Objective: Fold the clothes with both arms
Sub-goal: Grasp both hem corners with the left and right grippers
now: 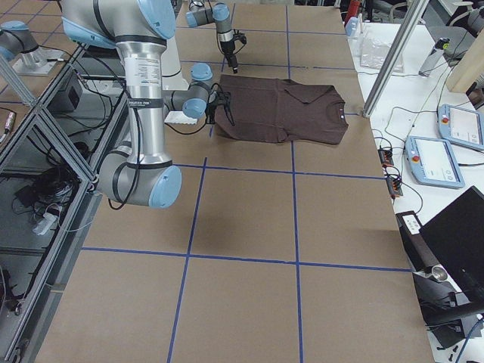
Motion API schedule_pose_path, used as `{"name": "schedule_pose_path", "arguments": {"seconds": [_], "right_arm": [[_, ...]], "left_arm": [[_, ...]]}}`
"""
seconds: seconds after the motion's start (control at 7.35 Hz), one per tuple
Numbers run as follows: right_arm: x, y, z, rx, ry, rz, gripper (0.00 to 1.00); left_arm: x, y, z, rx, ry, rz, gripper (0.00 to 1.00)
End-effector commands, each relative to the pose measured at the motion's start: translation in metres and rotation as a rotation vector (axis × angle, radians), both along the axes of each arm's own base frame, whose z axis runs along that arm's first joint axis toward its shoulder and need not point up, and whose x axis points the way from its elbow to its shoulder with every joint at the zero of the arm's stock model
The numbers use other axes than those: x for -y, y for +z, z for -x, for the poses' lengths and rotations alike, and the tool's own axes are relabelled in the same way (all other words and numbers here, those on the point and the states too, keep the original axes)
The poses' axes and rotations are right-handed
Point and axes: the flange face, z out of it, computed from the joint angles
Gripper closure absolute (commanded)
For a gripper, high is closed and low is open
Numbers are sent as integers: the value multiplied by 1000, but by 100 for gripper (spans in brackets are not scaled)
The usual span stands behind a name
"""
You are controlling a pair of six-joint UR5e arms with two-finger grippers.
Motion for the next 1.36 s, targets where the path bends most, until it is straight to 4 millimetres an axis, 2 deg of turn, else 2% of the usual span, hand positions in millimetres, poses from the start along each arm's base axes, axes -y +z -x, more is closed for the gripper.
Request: {"name": "schedule_pose_path", "arguments": {"seconds": [0.0, 0.82, 1.09, 1.22], "right_arm": [[1, -1, 0, 2, 1, -1, 100], [2, -1, 0, 2, 2, -1, 100], [3, -1, -2, 2, 4, -2, 100], [3, -3, -3, 7, 7, -2, 100]], "left_arm": [[-34, 11, -19, 57, -4, 63, 3], [-36, 26, -24, 100, 4, 66, 13], [-36, 27, -24, 102, 2, 69, 22], [-36, 27, -24, 102, 0, 71, 32]]}}
